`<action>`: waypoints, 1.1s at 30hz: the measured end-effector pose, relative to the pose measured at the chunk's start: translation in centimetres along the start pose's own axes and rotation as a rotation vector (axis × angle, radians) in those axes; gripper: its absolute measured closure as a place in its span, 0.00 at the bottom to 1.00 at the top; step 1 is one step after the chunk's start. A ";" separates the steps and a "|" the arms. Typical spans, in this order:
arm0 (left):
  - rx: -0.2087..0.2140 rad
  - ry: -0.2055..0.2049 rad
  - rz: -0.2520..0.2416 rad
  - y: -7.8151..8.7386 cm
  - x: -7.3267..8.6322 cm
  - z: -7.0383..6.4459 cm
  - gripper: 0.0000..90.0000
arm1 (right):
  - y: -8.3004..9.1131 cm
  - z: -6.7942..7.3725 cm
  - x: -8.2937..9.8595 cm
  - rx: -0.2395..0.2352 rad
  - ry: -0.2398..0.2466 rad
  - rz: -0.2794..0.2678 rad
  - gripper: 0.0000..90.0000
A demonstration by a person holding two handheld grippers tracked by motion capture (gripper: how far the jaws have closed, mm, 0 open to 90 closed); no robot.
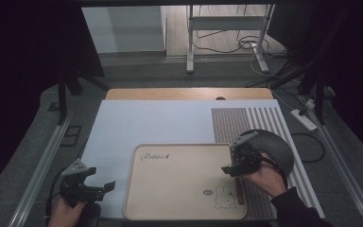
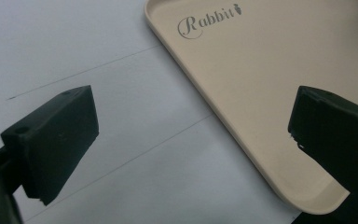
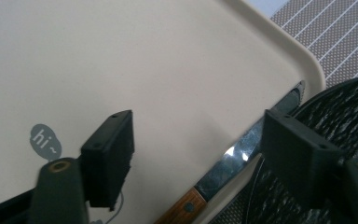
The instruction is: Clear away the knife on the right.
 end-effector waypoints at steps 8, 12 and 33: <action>0.001 0.000 -0.001 0.0 0.0 0.0 0.02 | 0.3 -0.1 0.4 0.007 0.001 -0.023 0.11; 0.001 0.000 -0.001 0.0 0.0 0.0 0.02 | 0.3 -0.2 0.6 0.025 -0.005 -0.036 0.03; 0.003 0.004 -0.001 0.0 0.0 0.0 0.02 | 2.5 -0.9 2.9 0.098 -0.053 -0.133 0.00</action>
Point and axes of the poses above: each handheld gripper's, and its own axes: y roughly backward along the jaws, x roughly out of its underside, z roughly to its left, the point moved 3 cm from there along -y, roughly forward along the jaws, and after that the axes turned 1 degree about -z, right-handed, at the moved point
